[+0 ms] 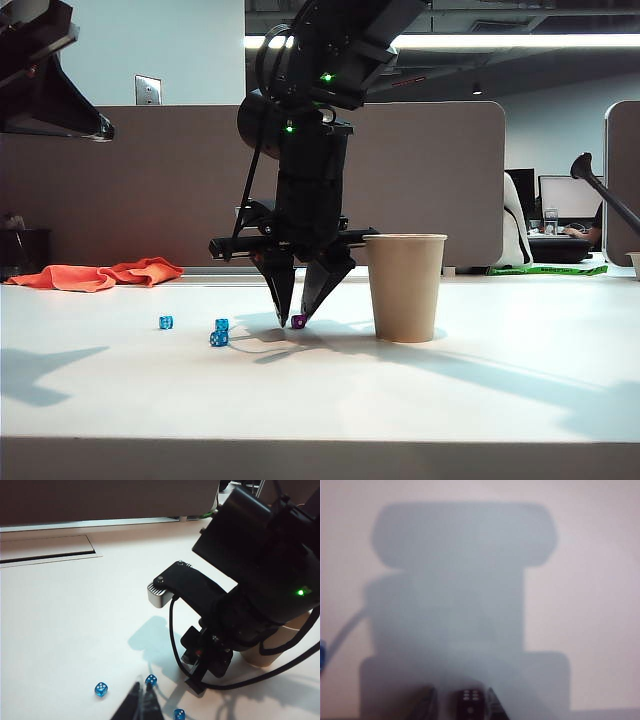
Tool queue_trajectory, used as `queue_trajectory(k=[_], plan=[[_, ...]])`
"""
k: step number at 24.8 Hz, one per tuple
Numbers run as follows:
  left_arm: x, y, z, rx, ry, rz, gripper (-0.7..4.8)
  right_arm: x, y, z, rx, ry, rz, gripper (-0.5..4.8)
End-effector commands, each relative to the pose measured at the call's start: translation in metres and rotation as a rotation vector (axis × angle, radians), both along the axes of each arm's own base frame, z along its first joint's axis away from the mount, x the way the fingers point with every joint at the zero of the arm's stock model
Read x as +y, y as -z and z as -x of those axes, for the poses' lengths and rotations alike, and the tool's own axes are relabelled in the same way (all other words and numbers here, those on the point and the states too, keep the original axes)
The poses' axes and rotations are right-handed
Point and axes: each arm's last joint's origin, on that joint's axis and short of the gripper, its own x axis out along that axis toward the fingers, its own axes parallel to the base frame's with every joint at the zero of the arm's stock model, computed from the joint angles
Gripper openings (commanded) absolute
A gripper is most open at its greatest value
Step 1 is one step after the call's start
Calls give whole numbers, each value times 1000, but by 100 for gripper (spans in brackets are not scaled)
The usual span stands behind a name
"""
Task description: Pick up the dice with a different color and drop it into the paper cup.
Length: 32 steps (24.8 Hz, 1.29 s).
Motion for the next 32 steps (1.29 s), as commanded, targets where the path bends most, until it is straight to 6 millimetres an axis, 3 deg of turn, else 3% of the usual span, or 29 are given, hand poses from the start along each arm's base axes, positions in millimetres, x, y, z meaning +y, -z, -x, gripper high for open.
queue_trajectory(k=[1,13,25,29,32], plan=[[0,-3,0,-17,2,7,-6,0,-4,0,-8,-3,-8,123],[0,-3,0,-17,2,7,-6,0,-4,0,-9,-4,-8,56],[0,-3,0,-17,2,7,-6,1,-6,-2,-30,1,-16,53],[0,-3,0,-18,2,7,-6,-1,-11,-4,-49,6,-32,53],[0,-3,0,-17,2,7,-6,0,-27,-9,-82,13,-57,53]])
